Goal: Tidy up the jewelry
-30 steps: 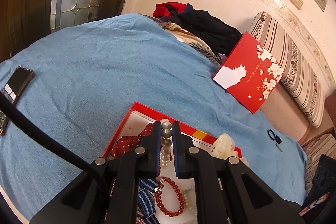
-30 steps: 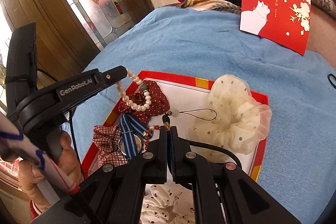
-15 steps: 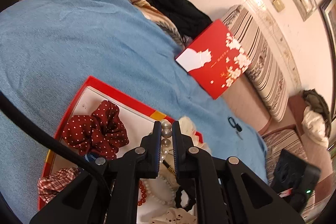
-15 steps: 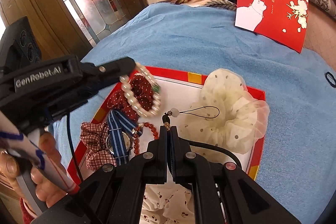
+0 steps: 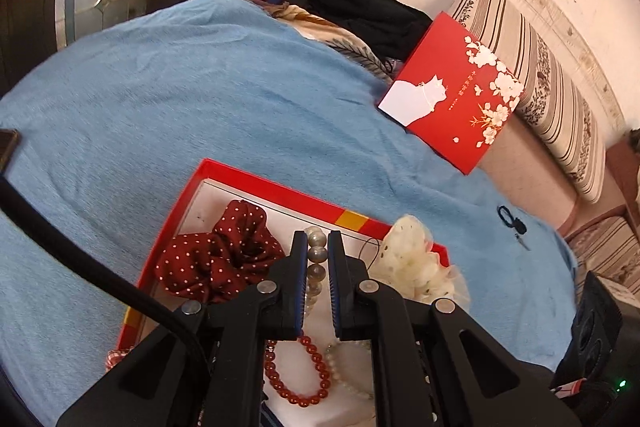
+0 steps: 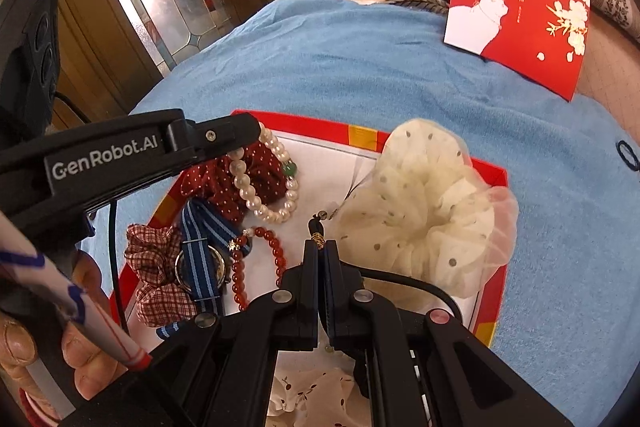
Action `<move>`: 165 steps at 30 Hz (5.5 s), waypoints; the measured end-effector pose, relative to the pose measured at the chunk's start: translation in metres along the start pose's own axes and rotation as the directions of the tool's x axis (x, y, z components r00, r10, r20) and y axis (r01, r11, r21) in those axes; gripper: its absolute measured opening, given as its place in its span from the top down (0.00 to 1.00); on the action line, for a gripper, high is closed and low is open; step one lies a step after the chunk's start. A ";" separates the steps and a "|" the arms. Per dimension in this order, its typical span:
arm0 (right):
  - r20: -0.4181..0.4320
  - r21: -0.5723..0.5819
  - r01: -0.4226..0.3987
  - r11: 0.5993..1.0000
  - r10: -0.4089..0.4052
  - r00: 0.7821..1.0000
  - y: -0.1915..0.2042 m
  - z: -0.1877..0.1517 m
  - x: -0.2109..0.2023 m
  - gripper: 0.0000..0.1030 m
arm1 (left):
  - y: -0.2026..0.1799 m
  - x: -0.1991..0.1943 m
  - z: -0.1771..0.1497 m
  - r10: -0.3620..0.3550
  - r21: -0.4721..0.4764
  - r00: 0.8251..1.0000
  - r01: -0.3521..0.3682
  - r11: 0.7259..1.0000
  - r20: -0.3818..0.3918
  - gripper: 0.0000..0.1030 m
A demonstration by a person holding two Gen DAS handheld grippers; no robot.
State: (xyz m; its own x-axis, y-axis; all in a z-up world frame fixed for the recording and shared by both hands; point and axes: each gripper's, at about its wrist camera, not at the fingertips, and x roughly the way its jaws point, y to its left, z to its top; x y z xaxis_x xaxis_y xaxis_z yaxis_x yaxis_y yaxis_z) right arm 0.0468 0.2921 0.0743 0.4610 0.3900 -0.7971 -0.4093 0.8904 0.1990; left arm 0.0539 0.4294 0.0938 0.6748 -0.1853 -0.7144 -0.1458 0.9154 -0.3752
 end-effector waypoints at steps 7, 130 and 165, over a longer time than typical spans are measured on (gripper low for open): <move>0.013 -0.017 -0.003 1.000 0.003 1.000 0.002 0.000 -0.007 0.96 | 0.001 -0.002 0.000 0.014 0.008 1.000 -0.014 1.000 0.002 0.91; 0.136 0.179 0.258 0.949 -0.283 0.949 -0.119 -0.148 -0.198 0.56 | -0.127 -0.189 -0.117 0.235 0.129 0.853 -0.328 0.936 0.465 0.00; 0.209 0.192 0.327 0.925 -0.364 0.908 -0.115 -0.219 -0.250 0.41 | -0.186 -0.183 -0.228 0.294 0.233 0.938 -0.332 0.914 0.185 0.00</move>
State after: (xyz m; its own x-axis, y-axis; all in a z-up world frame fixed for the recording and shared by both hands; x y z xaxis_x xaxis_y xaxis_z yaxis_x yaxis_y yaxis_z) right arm -0.1942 0.0412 0.1256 0.7316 0.0789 -0.6771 -0.0768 0.9965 0.0331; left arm -0.2069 0.2119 0.1595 0.7236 0.1612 -0.6711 -0.1889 0.9815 0.0322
